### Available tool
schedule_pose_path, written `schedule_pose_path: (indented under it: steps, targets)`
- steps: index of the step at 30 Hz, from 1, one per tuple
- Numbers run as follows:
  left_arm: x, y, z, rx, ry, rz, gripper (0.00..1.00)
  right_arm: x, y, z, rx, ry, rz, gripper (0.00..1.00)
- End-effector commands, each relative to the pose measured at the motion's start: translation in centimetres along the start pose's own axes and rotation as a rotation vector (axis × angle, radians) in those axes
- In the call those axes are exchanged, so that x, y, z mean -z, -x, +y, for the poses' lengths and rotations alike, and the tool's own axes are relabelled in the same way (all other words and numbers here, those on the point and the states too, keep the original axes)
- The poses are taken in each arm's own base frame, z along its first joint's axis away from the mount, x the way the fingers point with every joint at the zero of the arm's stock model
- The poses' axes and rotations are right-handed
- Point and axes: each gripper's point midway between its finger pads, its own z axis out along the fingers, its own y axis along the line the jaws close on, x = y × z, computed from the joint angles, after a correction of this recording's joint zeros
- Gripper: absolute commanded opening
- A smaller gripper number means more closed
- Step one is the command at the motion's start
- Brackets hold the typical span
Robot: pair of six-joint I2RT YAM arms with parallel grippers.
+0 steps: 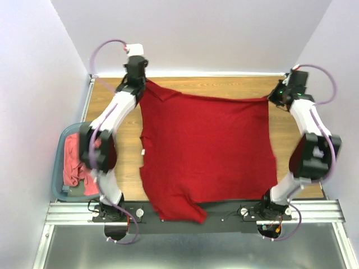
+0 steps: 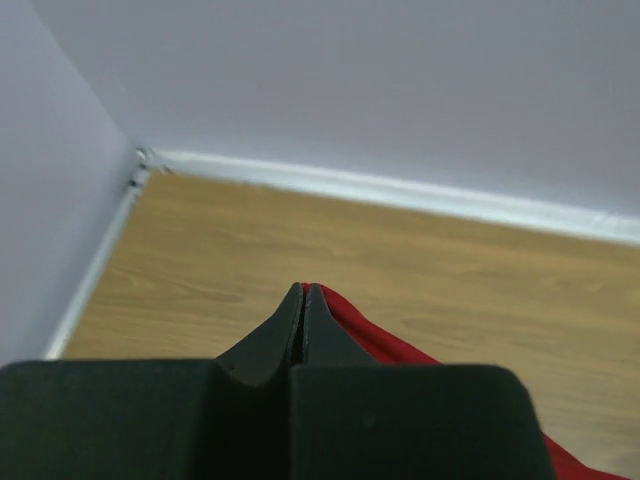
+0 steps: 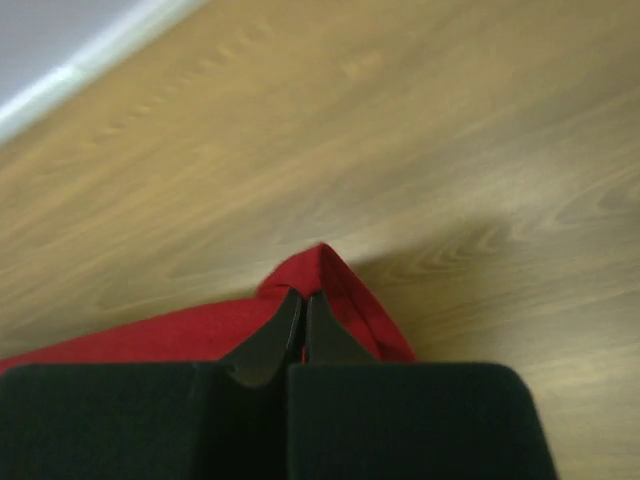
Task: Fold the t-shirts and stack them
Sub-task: Flatten the tshirt out, then fold the tshirt
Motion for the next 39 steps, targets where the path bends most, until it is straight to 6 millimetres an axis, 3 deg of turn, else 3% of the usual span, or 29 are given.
schedule_pose_path:
  steps: [1,2,4,5,7,9,15,20,24,38,39]
  targets:
    - [-6.5,-5.4,-3.2,0.014,-0.064,0.12,0.0,-6.6,-0.8,-2.3,-0.056,-0.034,-0.035,0.0]
    - [-7.6,-6.3,-3.7,0.007,-0.073,0.142,0.0,-8.0,-0.5,-2.4,-0.062,-0.029,-0.031,0.0]
    - [-10.2,-8.5,-5.1,-0.008,-0.094,0.192,0.0,-11.9,-3.4,-3.7,-0.074,-0.042,0.047,0.0]
    - [-11.1,-7.1,-5.4,0.003,-0.1,0.162,0.0,-12.7,-2.2,-3.2,-0.071,-0.026,0.028,0.01]
    - [-12.6,-9.2,-5.9,-0.008,-0.109,0.192,0.0,-15.0,-3.4,-4.0,-0.088,-0.038,0.055,0.01]
    - [-13.5,-8.8,-5.8,0.007,-0.116,0.179,0.0,-16.0,-2.6,-3.5,-0.086,-0.009,0.044,0.0]
    - [-14.7,-11.9,-6.7,0.076,-0.192,0.245,0.0,-18.7,-3.1,-4.1,-0.082,-0.006,0.055,0.01]
    - [-13.9,-14.3,-7.4,0.12,-0.259,0.317,0.0,-19.4,-2.5,-4.3,-0.075,-0.01,0.04,0.0]
    - [-13.2,-14.7,-7.5,0.129,-0.28,0.343,0.0,-19.5,-2.5,-4.2,-0.072,-0.009,0.038,0.0]
    - [-8.1,-11.7,-6.2,0.167,-0.285,0.379,0.0,-16.0,-2.9,-3.2,-0.136,0.008,0.069,0.01]
    - [-7.6,-12.5,-6.1,0.169,-0.285,0.398,0.0,-15.7,-2.9,-3.1,-0.139,0.008,0.071,0.01]
